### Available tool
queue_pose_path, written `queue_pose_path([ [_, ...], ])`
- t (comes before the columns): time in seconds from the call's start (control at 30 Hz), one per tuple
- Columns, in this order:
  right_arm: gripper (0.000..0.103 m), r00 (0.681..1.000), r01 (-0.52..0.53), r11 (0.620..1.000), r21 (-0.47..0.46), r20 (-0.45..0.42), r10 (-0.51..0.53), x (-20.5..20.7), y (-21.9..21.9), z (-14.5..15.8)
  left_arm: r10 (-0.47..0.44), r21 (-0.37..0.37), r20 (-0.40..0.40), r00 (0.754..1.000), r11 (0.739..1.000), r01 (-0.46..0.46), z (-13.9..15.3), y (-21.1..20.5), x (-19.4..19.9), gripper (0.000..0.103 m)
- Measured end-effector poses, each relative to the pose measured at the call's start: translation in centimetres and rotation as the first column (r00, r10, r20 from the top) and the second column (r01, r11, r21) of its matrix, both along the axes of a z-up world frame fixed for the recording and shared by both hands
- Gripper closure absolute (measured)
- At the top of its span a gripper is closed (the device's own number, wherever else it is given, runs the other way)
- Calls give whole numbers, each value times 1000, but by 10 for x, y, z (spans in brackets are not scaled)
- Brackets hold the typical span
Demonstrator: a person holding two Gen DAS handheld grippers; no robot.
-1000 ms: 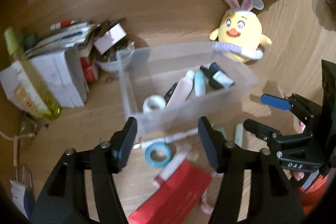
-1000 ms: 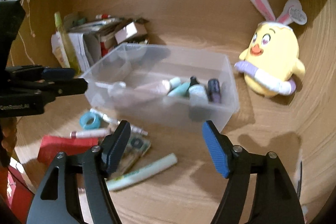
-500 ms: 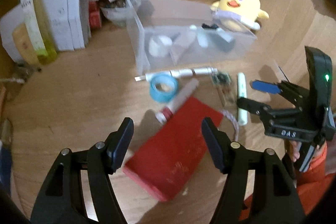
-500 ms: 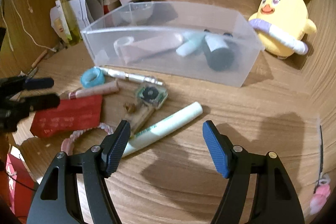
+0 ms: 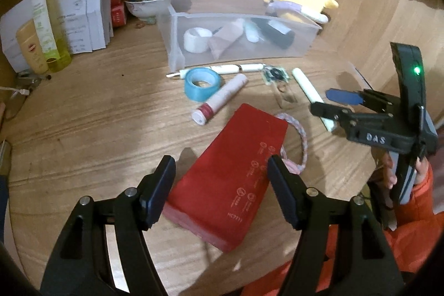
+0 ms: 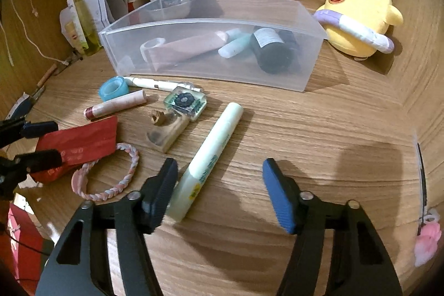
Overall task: Organize objects
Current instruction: 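Grasp the red rectangular box with the left gripper while the right grasps the white-green marker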
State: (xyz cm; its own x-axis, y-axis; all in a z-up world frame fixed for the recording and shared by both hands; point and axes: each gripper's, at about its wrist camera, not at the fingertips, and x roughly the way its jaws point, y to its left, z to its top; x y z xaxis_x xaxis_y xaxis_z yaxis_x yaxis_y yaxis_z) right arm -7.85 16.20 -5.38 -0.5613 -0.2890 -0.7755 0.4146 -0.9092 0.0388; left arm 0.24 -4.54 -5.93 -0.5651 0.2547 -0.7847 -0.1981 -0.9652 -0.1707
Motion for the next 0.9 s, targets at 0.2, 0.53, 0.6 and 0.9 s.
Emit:
queue_pose_path([
  [0.2,65,1000,-1,1000,8,-6,1,3,6,1,-27,-15,-2,1000,1000,27,1,7,9,24],
  [0.53,87,1000,13,999,-46,6,-13,-11,1,1,10,-63,-16,1000,998,-11,-9,9,10,37],
  [0.6,89,1000,20,998,-54,6,-19,-12,1,1,3,-48,-20,1000,999,-4,-9,9,12,43],
  [0.9,89,999,45,995,-90,-5,-46,-8,13,7,11,-22,-73,997,1000,-13,5,16,18,47],
])
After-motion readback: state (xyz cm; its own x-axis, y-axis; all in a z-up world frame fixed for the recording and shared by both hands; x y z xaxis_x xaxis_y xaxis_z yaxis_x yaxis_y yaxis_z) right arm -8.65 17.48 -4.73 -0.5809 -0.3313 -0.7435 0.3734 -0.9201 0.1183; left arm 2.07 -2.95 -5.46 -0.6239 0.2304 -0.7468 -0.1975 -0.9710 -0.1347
